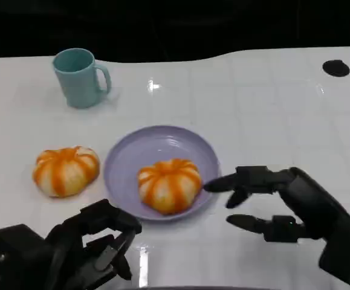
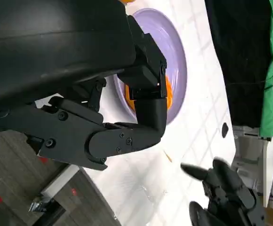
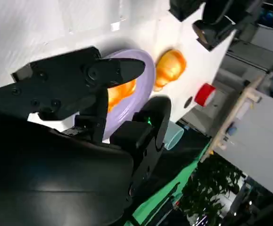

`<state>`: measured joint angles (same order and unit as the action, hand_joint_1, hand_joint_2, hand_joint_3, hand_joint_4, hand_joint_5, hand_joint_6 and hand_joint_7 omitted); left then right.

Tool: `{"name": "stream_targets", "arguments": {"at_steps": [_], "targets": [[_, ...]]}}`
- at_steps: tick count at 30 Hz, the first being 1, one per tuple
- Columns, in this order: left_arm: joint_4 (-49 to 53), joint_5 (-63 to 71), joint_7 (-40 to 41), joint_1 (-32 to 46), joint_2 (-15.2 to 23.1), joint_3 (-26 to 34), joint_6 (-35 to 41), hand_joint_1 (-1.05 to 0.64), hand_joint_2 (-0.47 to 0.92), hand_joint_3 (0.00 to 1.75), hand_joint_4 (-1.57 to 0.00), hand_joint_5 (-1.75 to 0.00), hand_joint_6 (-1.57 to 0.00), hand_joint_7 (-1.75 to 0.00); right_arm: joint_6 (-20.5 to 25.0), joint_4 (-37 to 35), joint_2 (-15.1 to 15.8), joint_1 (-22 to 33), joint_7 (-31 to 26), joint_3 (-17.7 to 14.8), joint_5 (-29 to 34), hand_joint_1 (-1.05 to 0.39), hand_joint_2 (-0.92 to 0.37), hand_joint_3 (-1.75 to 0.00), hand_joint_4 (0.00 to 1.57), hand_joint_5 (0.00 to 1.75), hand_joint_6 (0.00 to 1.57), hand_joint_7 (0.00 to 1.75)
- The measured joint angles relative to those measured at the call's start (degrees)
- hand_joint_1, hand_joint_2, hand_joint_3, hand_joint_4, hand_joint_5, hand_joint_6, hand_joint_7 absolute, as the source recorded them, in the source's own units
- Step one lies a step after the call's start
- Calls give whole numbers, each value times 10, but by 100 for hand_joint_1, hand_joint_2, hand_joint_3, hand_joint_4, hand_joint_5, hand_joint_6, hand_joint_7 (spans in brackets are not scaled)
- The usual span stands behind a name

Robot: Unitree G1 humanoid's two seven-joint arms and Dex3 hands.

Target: Grasp the bread from the table and place it into the plate.

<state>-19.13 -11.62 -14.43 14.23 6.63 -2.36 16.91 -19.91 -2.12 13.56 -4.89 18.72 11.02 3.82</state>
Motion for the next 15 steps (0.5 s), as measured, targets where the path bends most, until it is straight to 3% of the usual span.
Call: {"name": "stream_targets", "arguments": {"at_steps": [2,5,9,15], "targets": [[0,-1,0,-1,0,0,0,-42,92,51,-71,-175,-64,-139,4,14,0,14,3,-3,-9,-12,-41,-130,68,171,74,124],[0,-1,0,-3,0,0,0,-41,92,51,-71,-175,-64,-139,7,36,5,39,6,-8,-10,-11,-37,-139,75,174,79,132],[1,-1,0,-3,0,0,0,-43,92,50,-71,-175,-64,-138,21,67,18,71,10,-22,-10,-15,-42,-133,83,175,75,140],[4,-1,0,-5,0,1,0,-43,92,49,-70,-175,-64,-138,68,139,27,134,10,-36,-8,-12,-49,-120,80,175,68,146]]}}
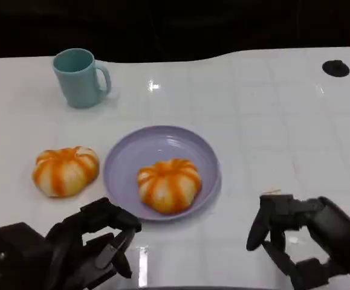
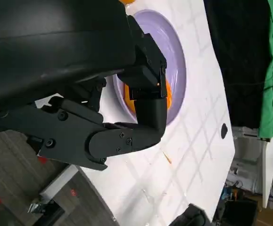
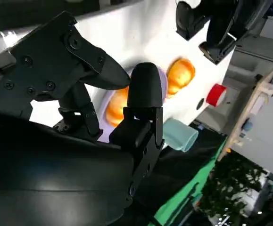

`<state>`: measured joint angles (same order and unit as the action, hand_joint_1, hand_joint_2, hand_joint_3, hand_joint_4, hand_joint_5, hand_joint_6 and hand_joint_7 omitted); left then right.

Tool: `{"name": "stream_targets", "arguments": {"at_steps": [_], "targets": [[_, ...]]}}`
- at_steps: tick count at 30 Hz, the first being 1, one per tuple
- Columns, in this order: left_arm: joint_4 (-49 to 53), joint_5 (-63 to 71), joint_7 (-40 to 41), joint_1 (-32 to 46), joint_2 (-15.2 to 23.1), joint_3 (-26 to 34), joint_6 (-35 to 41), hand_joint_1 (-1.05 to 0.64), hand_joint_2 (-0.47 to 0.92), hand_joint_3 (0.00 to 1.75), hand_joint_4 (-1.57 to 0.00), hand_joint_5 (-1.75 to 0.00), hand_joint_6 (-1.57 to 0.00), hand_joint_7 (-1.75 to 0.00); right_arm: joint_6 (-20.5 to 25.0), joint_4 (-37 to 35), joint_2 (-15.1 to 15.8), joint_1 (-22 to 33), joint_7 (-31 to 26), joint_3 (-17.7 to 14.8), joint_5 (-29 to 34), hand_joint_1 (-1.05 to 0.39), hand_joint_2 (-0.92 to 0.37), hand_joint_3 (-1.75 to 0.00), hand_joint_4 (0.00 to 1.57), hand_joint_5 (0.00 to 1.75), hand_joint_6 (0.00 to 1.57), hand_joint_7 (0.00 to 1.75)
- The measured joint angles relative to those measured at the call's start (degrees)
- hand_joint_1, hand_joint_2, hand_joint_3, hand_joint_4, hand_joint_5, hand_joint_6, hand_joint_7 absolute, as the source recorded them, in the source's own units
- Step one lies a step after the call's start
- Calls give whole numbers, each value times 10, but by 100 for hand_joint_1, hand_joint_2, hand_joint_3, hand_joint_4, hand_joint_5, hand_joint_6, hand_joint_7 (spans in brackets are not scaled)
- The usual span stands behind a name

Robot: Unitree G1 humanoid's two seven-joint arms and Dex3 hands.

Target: Grasp the bread from the table and place it into the plate.

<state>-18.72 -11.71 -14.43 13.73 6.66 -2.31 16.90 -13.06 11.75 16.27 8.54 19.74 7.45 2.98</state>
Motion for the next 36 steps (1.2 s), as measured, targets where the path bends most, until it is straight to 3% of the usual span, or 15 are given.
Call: {"name": "stream_targets", "arguments": {"at_steps": [5,8,12,20,36], "targets": [[4,0,0,-2,1,3,0,-43,92,48,-71,-175,-65,-138,36,42,2,33,0,-10,1,-16,-54,-112,81,175,65,148],[5,-1,0,-2,2,6,0,-42,92,48,-71,-175,-65,-138,47,56,3,40,-3,-14,3,-16,-55,-113,74,175,65,150],[10,-1,-3,-2,3,10,-2,-42,92,47,-71,-175,-65,-137,50,65,3,50,-7,-22,3,-16,-55,-115,76,175,66,152],[16,-1,-10,-2,6,16,-16,-41,92,48,-71,-175,-65,-136,-3,20,-15,53,-60,-24,41,-16,-47,-131,90,175,70,162],[24,-1,-11,-2,6,17,-21,-39,92,48,-70,-175,-65,-138,-54,-25,-27,48,-87,-23,66,-18,-43,-132,97,175,72,164]]}}
